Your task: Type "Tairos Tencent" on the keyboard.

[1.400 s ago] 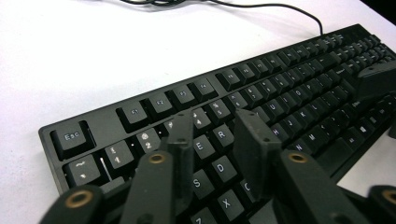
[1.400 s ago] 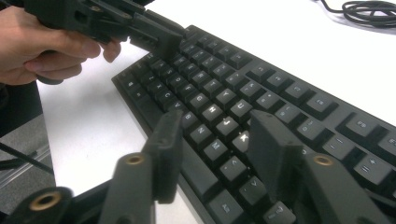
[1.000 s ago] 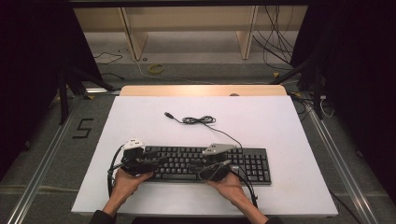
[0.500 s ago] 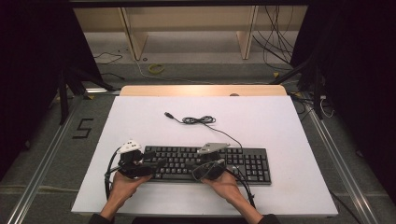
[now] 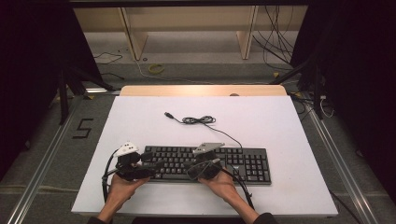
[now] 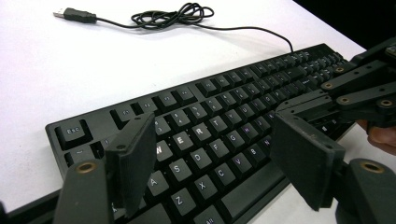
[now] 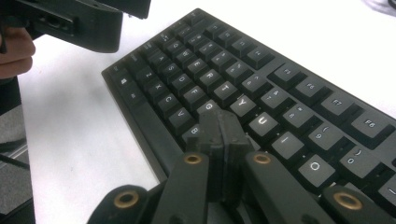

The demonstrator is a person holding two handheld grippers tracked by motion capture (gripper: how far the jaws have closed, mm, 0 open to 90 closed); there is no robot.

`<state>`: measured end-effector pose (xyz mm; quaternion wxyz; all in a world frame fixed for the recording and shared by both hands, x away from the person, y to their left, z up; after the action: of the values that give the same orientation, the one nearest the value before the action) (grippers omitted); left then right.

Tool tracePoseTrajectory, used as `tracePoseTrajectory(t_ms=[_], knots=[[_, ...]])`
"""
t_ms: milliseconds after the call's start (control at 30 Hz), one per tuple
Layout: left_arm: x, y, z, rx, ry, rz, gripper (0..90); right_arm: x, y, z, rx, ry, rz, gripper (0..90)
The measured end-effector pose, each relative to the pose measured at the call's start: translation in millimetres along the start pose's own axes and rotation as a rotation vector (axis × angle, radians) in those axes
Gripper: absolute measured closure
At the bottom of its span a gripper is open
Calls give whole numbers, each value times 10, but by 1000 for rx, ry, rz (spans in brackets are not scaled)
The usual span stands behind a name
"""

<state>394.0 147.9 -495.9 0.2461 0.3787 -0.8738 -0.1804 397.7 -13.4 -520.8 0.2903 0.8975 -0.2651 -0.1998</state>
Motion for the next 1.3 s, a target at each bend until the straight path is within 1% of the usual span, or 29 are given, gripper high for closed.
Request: tracePoseTrajectory(t_ms=[67,200,367,433,467,567,633,700,800,867,933,1000,1033,1067,1100,1167,1200,1233,1267,1300], knots=[[2,9,6,-2,-7,2,299,-3,-27,14,-10,3,7,900],[3,20,19,-1,-6,1,292,-12,-61,29,-22,7,11,900],[-1,31,34,-1,-6,2,287,-7,-120,63,-46,25,27,900],[0,35,36,-1,-6,2,288,-8,-127,73,-53,20,29,900],[-1,35,35,-1,-8,1,288,-3,-148,92,-64,31,35,900],[-1,35,37,-5,-10,2,289,1,-158,89,-57,29,41,900],[3,35,40,-6,-12,3,290,-3,-157,91,-58,39,44,900],[-2,32,42,-8,-14,2,291,-5,-155,90,-60,28,43,900],[-9,28,46,-8,-11,1,292,-16,-138,92,-65,30,40,900],[-13,28,47,-9,-12,-1,293,1,-106,67,-46,11,43,900],[-13,28,45,-8,-13,0,295,26,-40,9,-5,-2,35,900],[-11,26,45,-8,-13,0,301,68,39,-50,27,-13,44,900],[-9,24,47,-10,-15,1,316,116,100,-72,37,-27,50,864],[-5,18,47,-9,-16,3,327,141,121,-75,40,-36,54,829],[-1,13,47,-10,-19,3,327,141,121,-75,40,-36,54,829],[12,3,54,-18,-26,8,355,190,154,-75,47,-46,57,796],[23,-8,56,-19,-27,9,392,221,186,-78,54,-59,58,734],[29,-13,64,-29,-36,12,416,236,199,-80,57,-57,57,695],[39,-25,67,-30,-35,13,416,236,199,-80,57,-57,57,695],[41,-33,73,-40,-44,13,470,251,220,-80,61,-62,51,647]])
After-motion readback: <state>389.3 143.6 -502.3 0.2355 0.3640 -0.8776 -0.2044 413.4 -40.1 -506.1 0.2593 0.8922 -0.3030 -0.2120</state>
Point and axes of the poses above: each handheld gripper's, and its own axes: y roughly backward along the jaws, z roughly out of its underside, x roughly to its right, the point moved 8 cm from there along -y, roughly forward along the jaws, and after that the axes turned 1 degree about z, right-handed, at the moved point
